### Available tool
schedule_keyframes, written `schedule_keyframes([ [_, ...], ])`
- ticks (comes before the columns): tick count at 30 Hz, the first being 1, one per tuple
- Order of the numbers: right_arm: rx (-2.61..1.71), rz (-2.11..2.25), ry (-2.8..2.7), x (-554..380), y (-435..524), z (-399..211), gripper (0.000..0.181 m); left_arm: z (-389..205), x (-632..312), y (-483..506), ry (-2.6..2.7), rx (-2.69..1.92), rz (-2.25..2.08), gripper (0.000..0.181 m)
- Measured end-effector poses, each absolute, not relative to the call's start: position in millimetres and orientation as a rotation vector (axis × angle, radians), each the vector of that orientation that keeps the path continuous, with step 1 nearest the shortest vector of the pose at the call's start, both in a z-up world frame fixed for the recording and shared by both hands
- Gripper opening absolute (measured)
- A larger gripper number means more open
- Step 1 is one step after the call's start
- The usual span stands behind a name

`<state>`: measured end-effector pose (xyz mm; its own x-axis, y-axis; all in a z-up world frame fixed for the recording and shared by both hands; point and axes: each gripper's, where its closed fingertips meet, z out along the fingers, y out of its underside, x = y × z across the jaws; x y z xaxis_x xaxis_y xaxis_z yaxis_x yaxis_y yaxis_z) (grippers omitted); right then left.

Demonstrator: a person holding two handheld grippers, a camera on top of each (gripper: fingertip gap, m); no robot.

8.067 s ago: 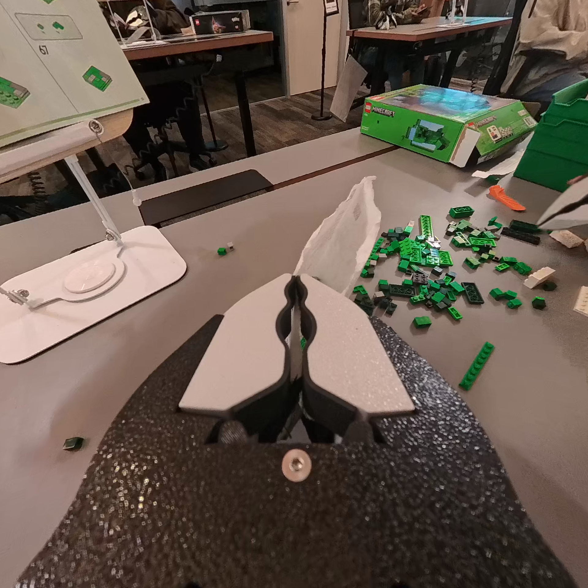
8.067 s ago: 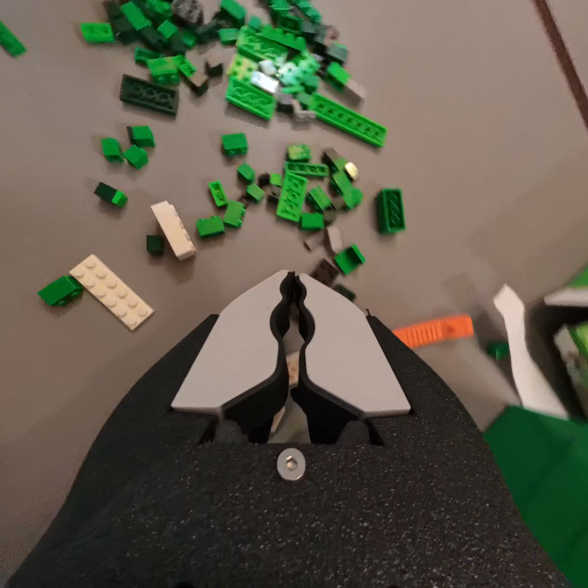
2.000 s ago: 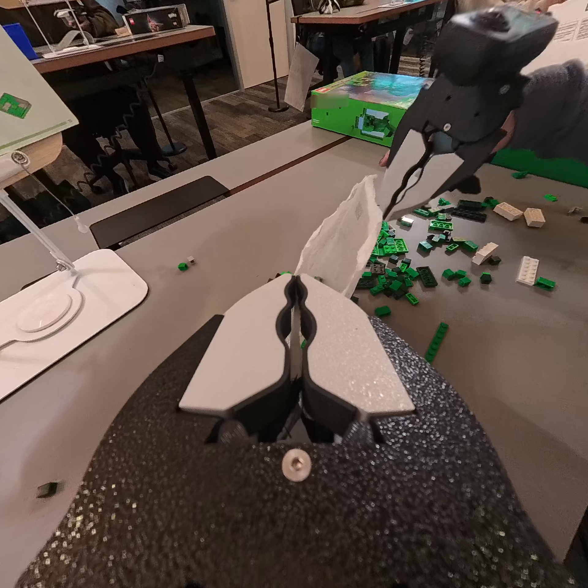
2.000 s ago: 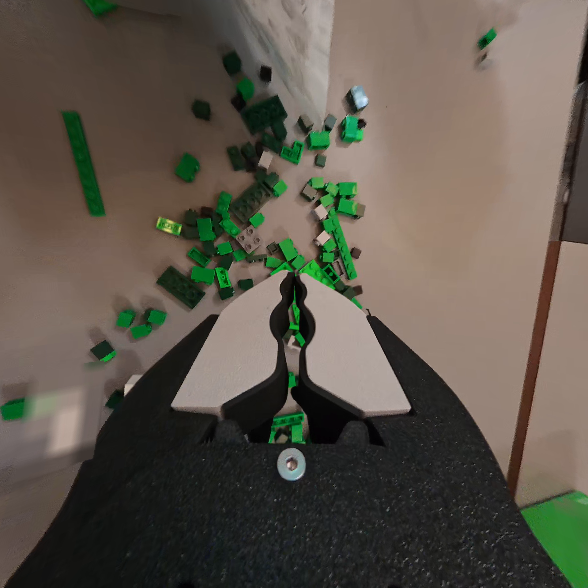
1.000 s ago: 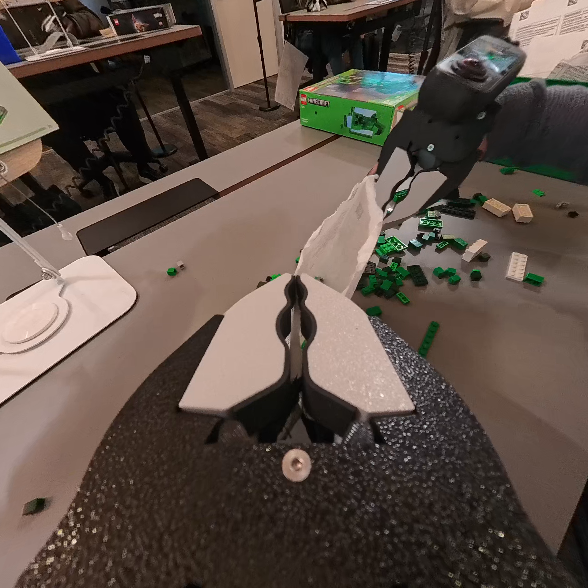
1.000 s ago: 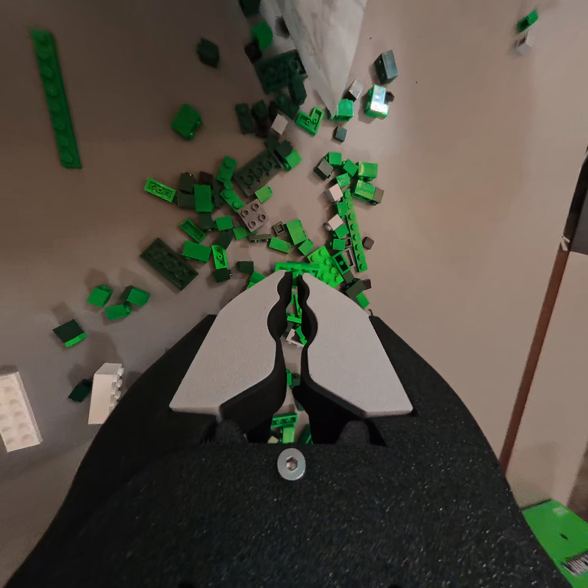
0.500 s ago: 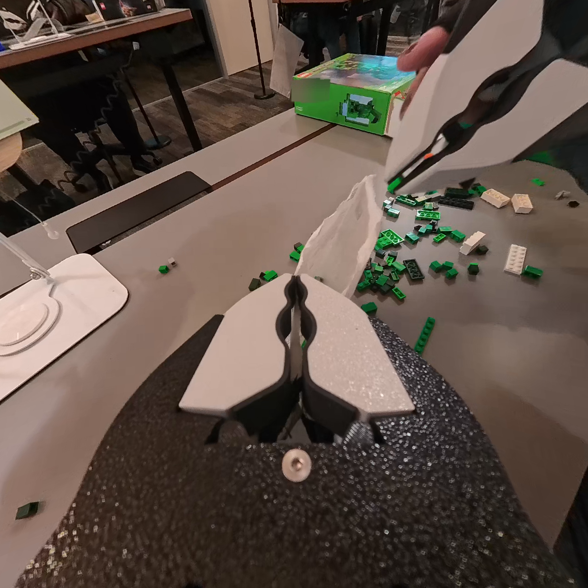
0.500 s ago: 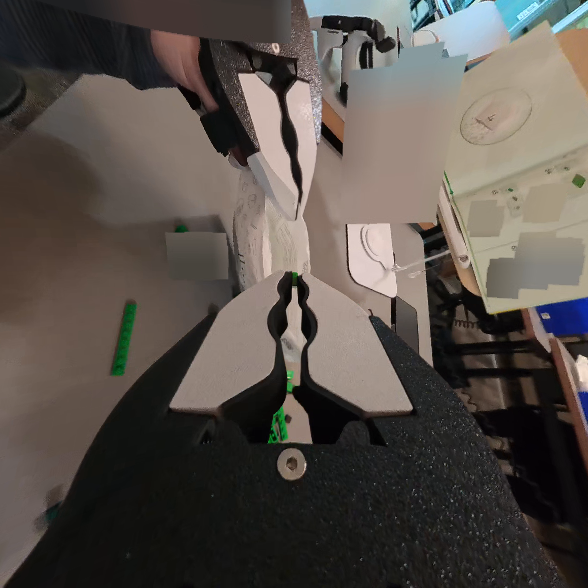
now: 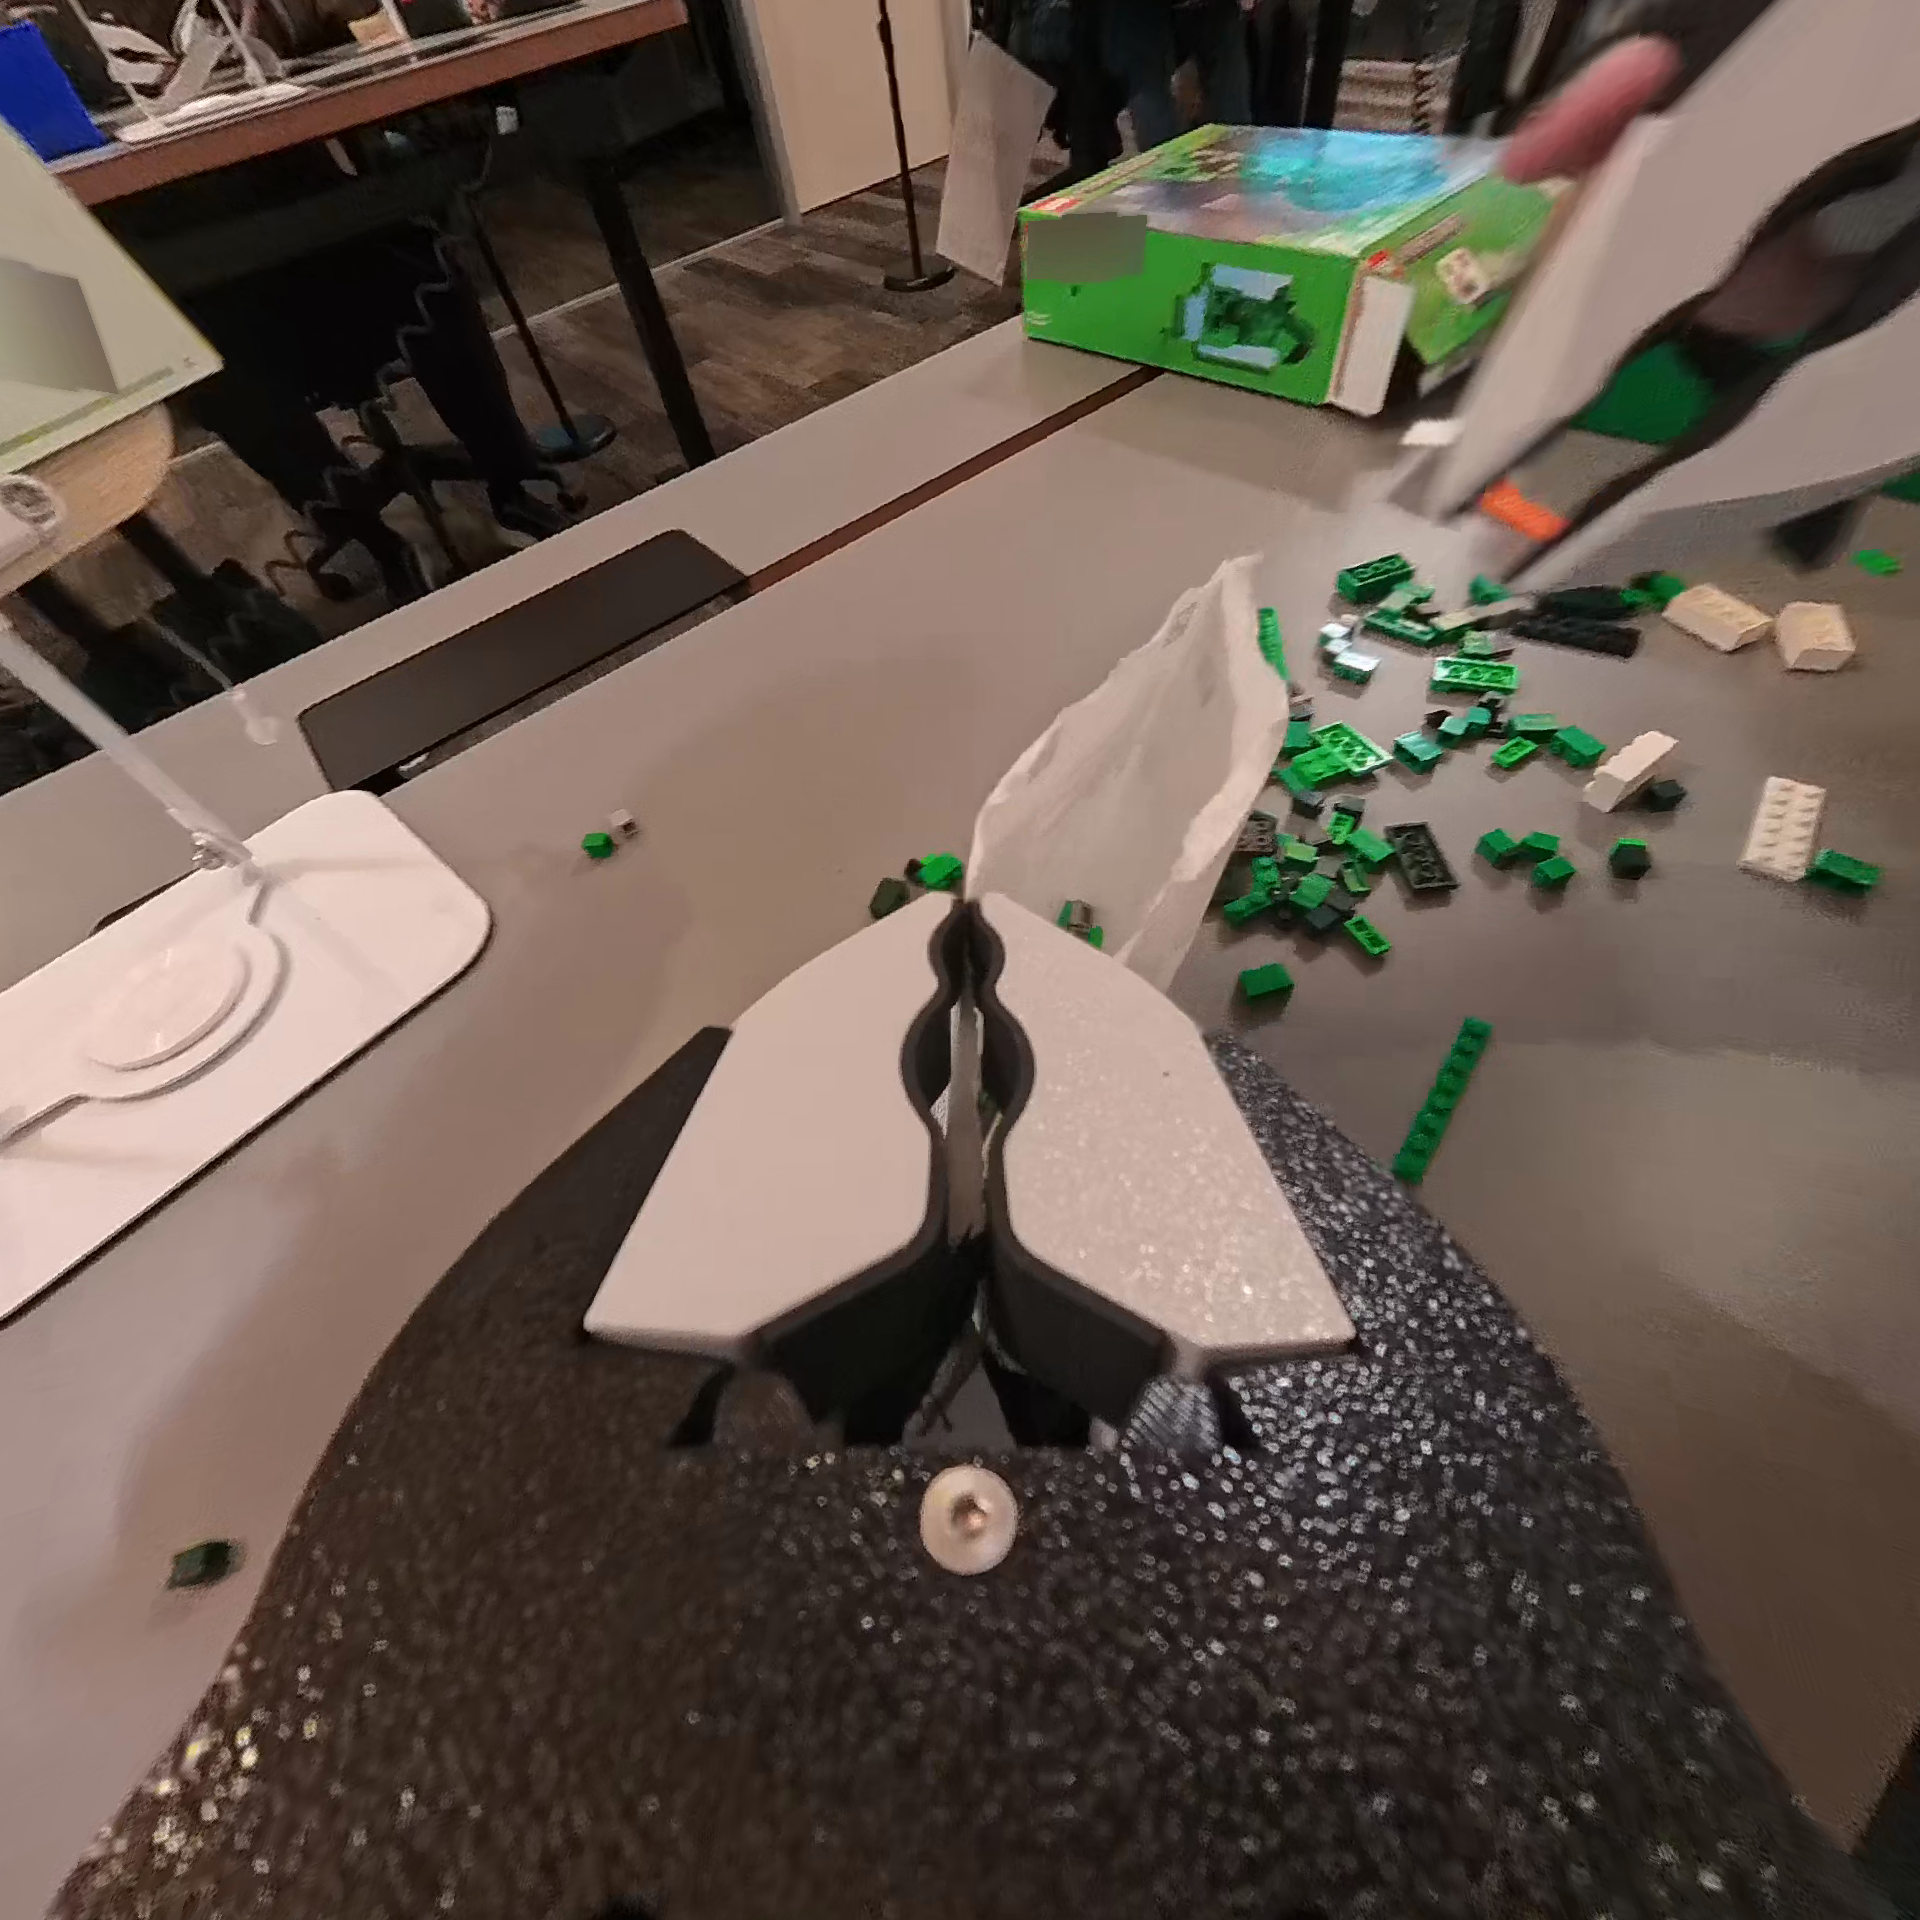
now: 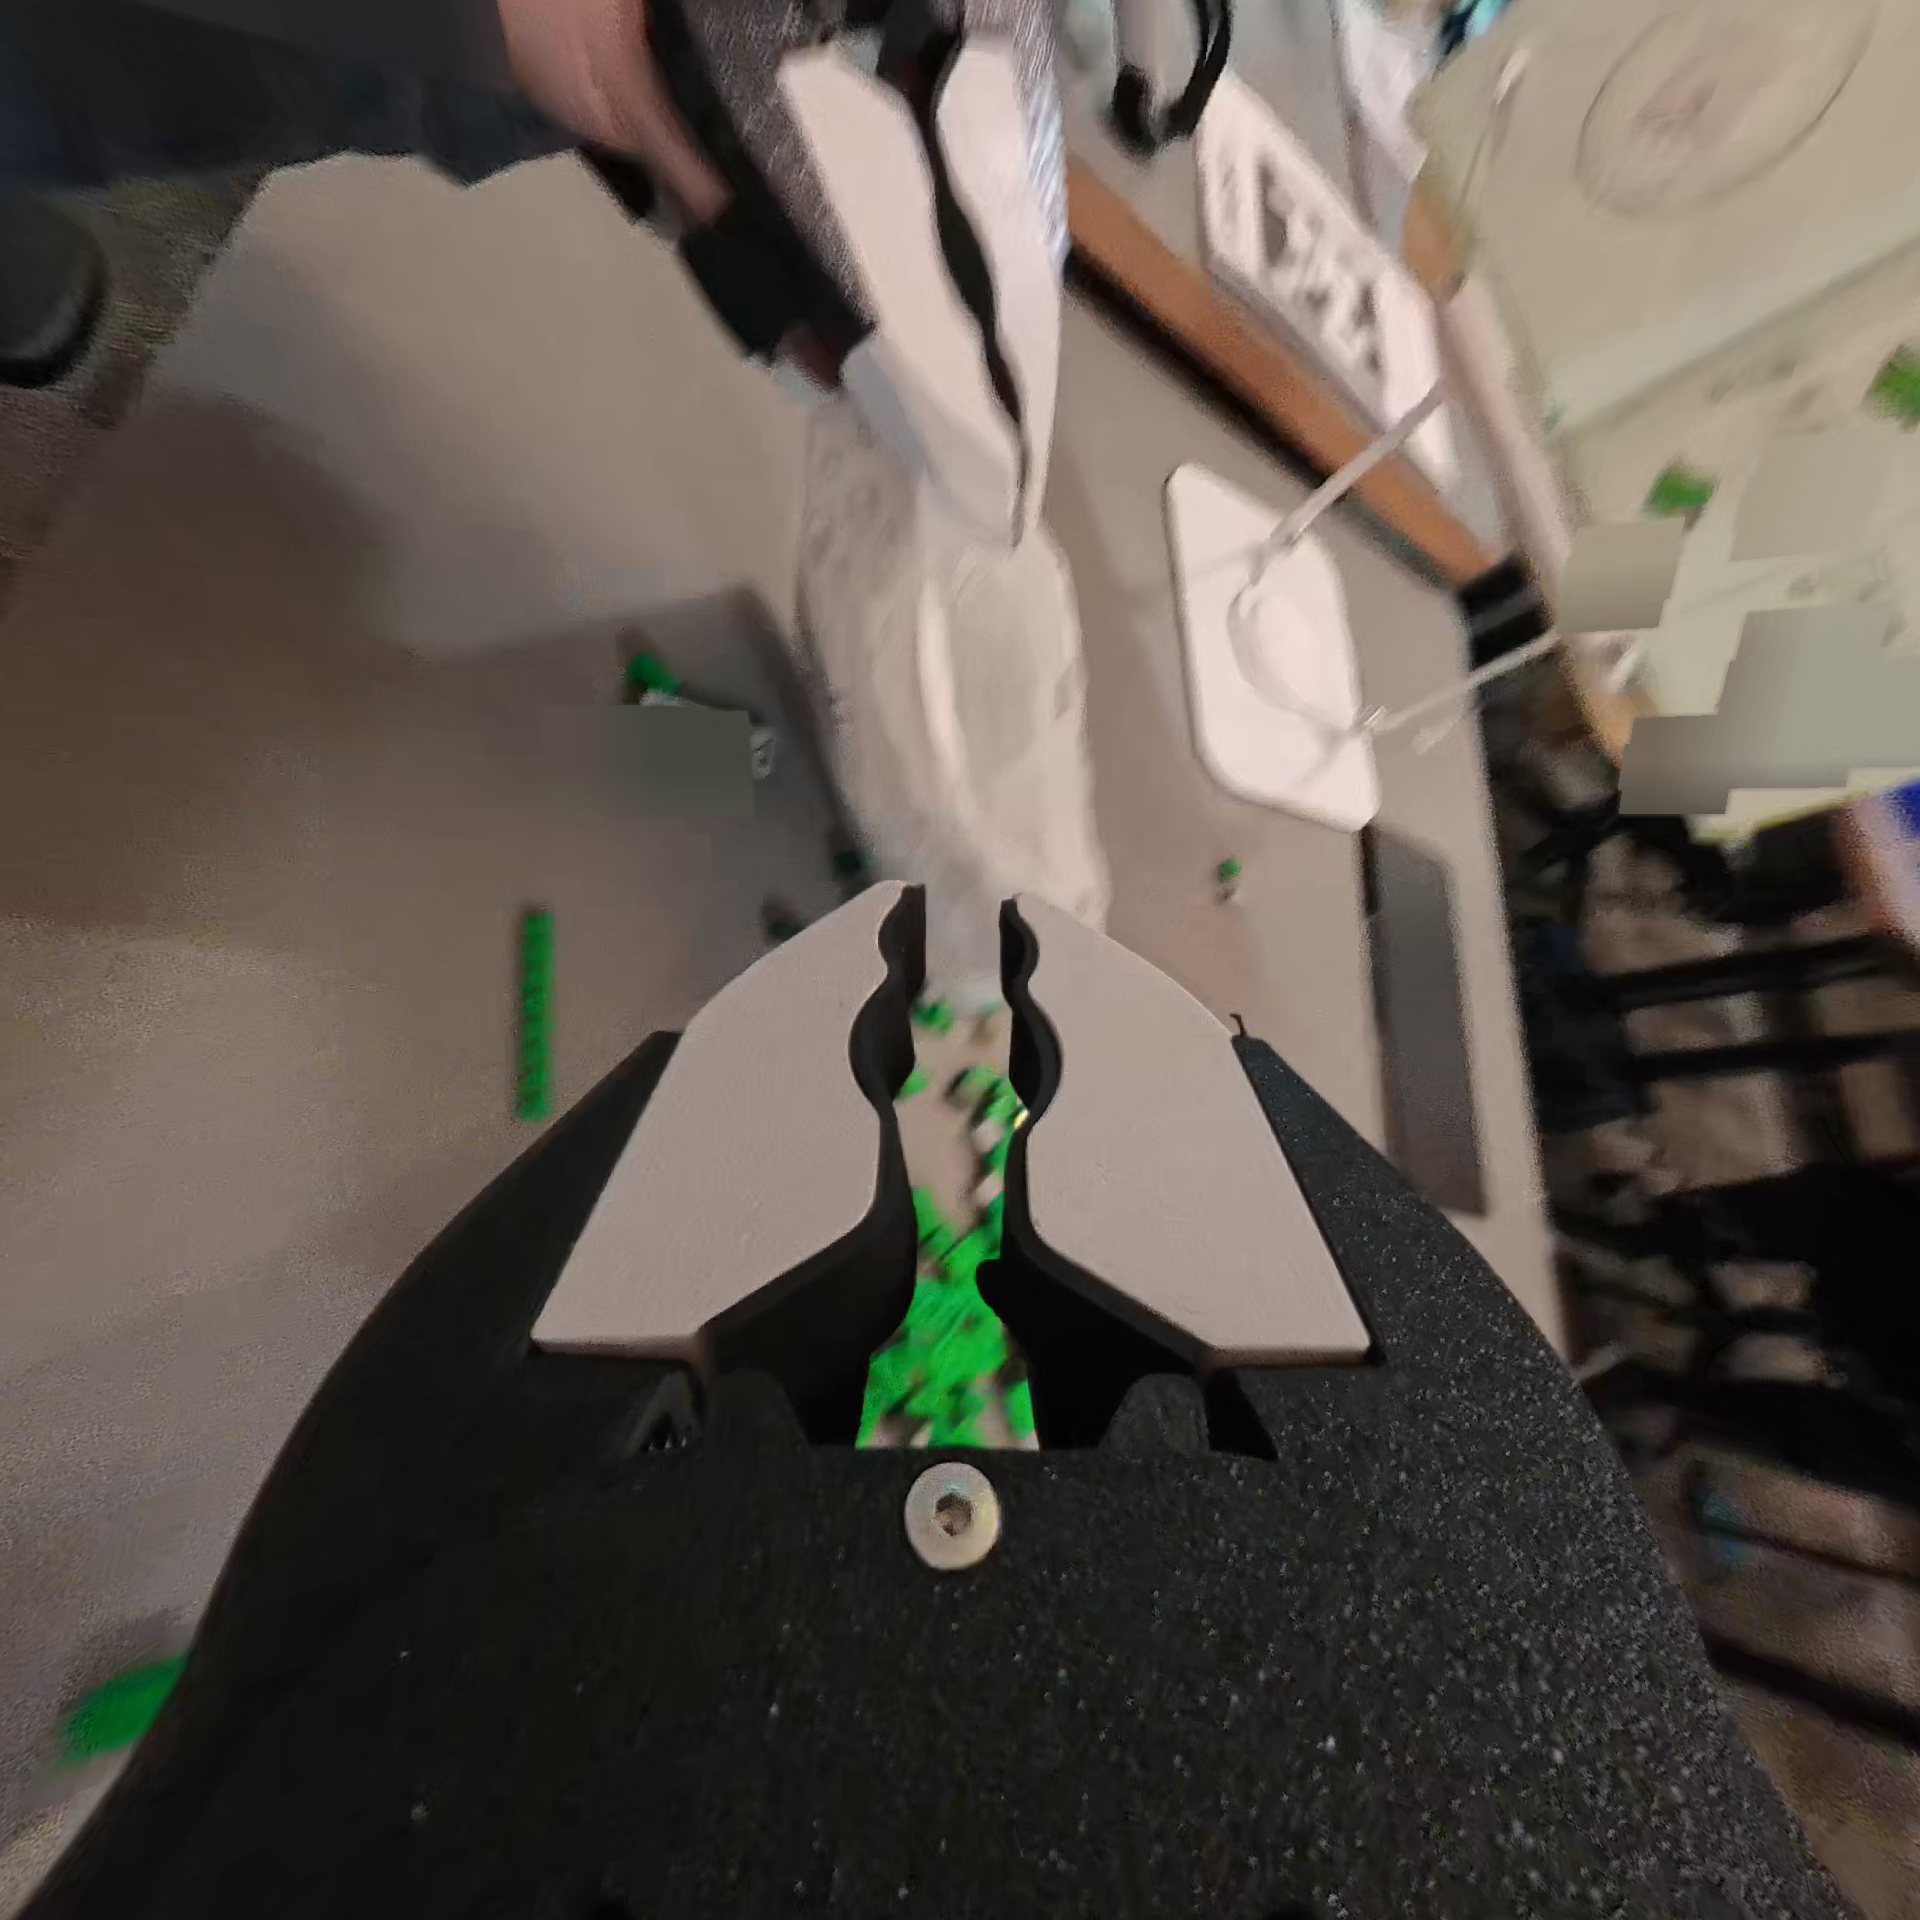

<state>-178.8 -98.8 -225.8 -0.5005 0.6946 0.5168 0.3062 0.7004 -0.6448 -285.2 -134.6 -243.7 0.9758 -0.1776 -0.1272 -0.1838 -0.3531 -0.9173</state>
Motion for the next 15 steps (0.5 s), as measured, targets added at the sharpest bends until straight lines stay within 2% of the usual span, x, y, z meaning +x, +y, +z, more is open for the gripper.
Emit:
schedule_keyframes([
  [1, -0.848, 0.621, -2.151, -163.0, -94.9, -236.4, 0.013, -243.9, -290.0, -135.9, 0.247, -1.944, 0.02, 0.0],
  [7, -1.364, 0.501, -2.502, -66.9, -80.5, -337.7, 0.012, -244.6, -308.8, -142.5, 0.183, -1.957, 0.027, 0.0],
  [10, -1.357, 0.365, -2.582, -42.8, -76.2, -365.7, 0.015, -248.3, -314.3, -145.5, 0.18, -1.984, 0.047, 0.0],
  [15, -1.243, 0.324, -2.619, -41.7, -76.1, -376.2, 0.02, -255.4, -317.8, -150.1, 0.185, -2.023, 0.013, 0.0],
])
